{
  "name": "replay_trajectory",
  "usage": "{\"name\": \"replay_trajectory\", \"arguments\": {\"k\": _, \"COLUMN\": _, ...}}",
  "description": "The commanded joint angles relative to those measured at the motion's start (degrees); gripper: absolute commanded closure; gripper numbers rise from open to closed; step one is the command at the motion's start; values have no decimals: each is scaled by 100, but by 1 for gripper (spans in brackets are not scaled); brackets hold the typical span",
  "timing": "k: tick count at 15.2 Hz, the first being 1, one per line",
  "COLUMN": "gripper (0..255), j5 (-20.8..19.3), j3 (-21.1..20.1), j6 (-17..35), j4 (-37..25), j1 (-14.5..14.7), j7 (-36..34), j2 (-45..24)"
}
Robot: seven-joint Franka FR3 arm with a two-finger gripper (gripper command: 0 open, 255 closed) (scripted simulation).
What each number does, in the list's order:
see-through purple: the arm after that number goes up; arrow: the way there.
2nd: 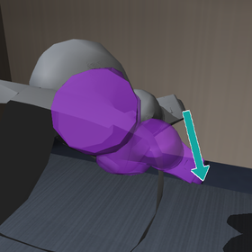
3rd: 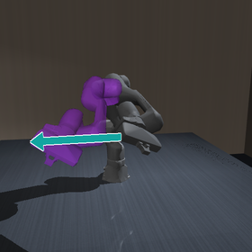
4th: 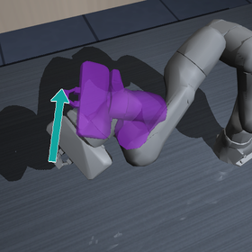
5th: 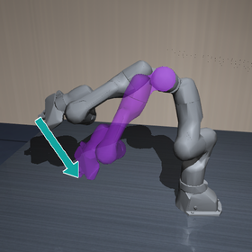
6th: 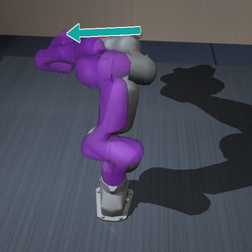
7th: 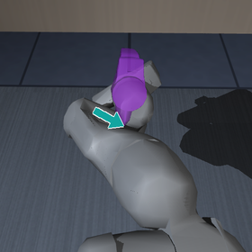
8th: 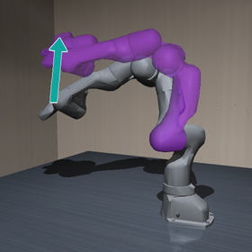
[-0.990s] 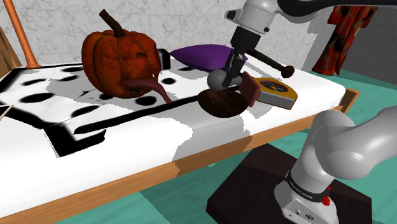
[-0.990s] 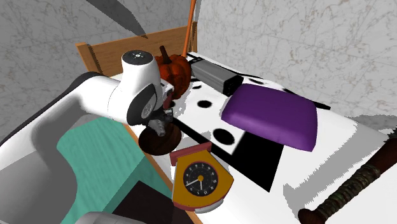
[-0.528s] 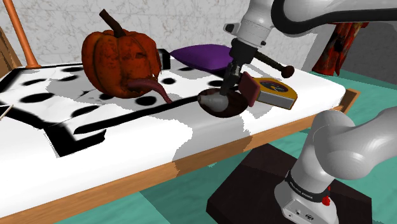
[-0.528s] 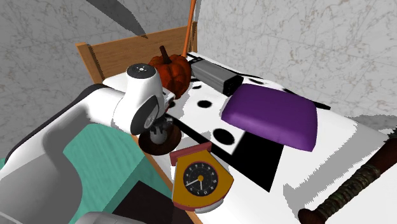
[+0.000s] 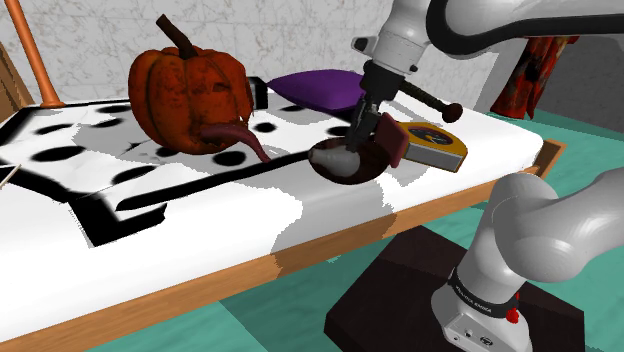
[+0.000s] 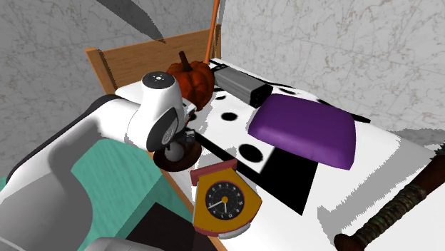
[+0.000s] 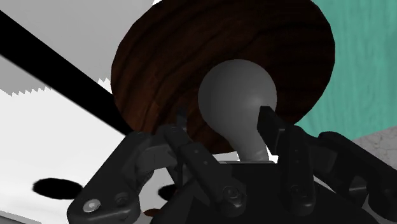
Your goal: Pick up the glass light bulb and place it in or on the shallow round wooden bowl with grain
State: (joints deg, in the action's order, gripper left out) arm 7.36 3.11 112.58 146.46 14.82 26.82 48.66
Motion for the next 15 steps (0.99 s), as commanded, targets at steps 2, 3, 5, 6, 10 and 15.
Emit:
{"name": "replay_trajectory", "arguments": {"k": 2, "gripper": 0, "j5": 5, "j3": -7, "j6": 1, "j4": 29, "j1": 5, "j7": -1, "j2": -6}}
{"name": "replay_trajectory", "arguments": {"k": 3, "gripper": 0, "j5": 4, "j3": -4, "j6": 0, "j4": 25, "j1": 5, "j7": 1, "j2": -10}}
{"name": "replay_trajectory", "arguments": {"k": 5, "gripper": 0, "j5": -18, "j3": 17, "j6": -224, "j4": -156, "j1": -8, "j7": -5, "j2": 33}}
{"name": "replay_trajectory", "arguments": {"k": 6, "gripper": 0, "j5": -38, "j3": 36, "j6": -427, "j4": -325, "j1": -18, "j7": -11, "j2": 66}}
{"name": "replay_trajectory", "arguments": {"k": 10, "gripper": 0, "j5": -69, "j3": 70, "j6": -782, "j4": -641, "j1": -33, "j7": -20, "j2": 102}}
{"name": "replay_trajectory", "arguments": {"k": 15, "gripper": 0, "j5": -69, "j3": 70, "j6": -782, "j4": -642, "j1": -32, "j7": -20, "j2": 101}}
